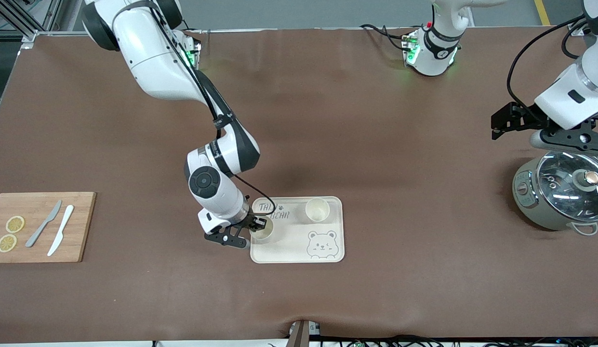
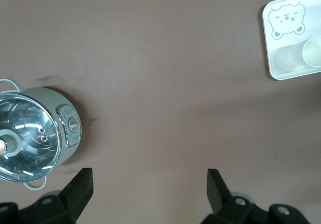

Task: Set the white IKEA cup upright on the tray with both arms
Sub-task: 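Lower the cup upright onto the tray beside the first cup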

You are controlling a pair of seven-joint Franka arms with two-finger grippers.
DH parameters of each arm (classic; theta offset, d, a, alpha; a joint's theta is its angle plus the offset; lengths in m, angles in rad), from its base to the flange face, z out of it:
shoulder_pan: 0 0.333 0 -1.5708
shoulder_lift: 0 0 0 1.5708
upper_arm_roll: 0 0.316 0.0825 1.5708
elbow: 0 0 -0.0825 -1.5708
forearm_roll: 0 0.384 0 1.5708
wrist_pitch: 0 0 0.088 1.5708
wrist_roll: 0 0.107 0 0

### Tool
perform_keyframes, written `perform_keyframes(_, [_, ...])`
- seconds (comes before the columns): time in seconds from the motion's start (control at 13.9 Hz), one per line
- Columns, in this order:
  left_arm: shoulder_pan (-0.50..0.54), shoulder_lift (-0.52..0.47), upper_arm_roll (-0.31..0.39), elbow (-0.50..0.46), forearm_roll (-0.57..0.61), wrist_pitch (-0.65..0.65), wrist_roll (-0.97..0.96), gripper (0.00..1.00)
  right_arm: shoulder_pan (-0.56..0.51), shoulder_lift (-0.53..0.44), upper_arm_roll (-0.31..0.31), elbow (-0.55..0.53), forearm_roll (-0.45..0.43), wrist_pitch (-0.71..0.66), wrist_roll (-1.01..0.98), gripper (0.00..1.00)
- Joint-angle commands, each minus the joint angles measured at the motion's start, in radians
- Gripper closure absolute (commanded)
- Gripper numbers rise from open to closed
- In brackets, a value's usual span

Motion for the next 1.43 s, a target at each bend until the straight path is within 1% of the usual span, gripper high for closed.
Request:
perform_keyframes(0.0, [0.001,0.005,-0.004,0.005,0.020,0.007,0.018,0.00,0.016,0.025,-0.005,0.031,-0.016,-0.002,0.027,1.00])
perform_keyframes(0.5, [0.003,0.010,-0.004,0.005,0.022,0.009,0.018,0.00,0.016,0.028,-0.005,0.031,-0.016,0.004,0.027,1.00])
perform_keyframes(0.57, [0.005,0.010,-0.004,0.005,0.020,0.013,0.016,0.00,0.016,0.028,-0.005,0.030,-0.016,0.004,0.027,0.97])
perform_keyframes(0.65, [0.005,0.010,-0.004,0.005,0.020,0.014,0.016,0.00,0.016,0.028,-0.005,0.030,-0.016,0.004,0.027,0.79])
perform_keyframes(0.72, [0.003,0.012,-0.004,0.007,0.020,0.014,0.016,0.00,0.016,0.028,-0.003,0.030,-0.015,0.004,0.028,0.58])
perform_keyframes(0.79, [0.003,0.012,-0.004,0.005,0.020,0.014,0.016,0.00,0.016,0.028,-0.003,0.030,-0.015,0.005,0.030,0.32])
perform_keyframes(0.86, [0.003,0.012,-0.004,0.005,0.020,0.015,0.016,0.00,0.016,0.026,-0.003,0.030,-0.013,0.014,0.030,0.00])
perform_keyframes(1.0, [0.003,0.012,-0.004,0.005,0.020,0.015,0.014,0.00,0.014,0.020,-0.003,0.033,-0.010,0.022,0.027,0.00])
perform_keyframes(1.22, [0.003,0.012,-0.004,0.005,0.020,0.015,0.014,0.00,0.002,-0.021,-0.002,0.033,-0.003,0.007,0.016,0.00])
perform_keyframes(1.29, [0.003,0.012,-0.002,0.007,0.020,0.015,0.014,0.00,0.002,-0.053,-0.002,0.030,-0.004,-0.025,0.014,0.00])
perform_keyframes(1.36, [0.003,0.012,-0.004,0.007,0.020,0.015,0.014,0.00,0.002,-0.090,-0.002,0.031,-0.004,-0.103,0.013,0.00])
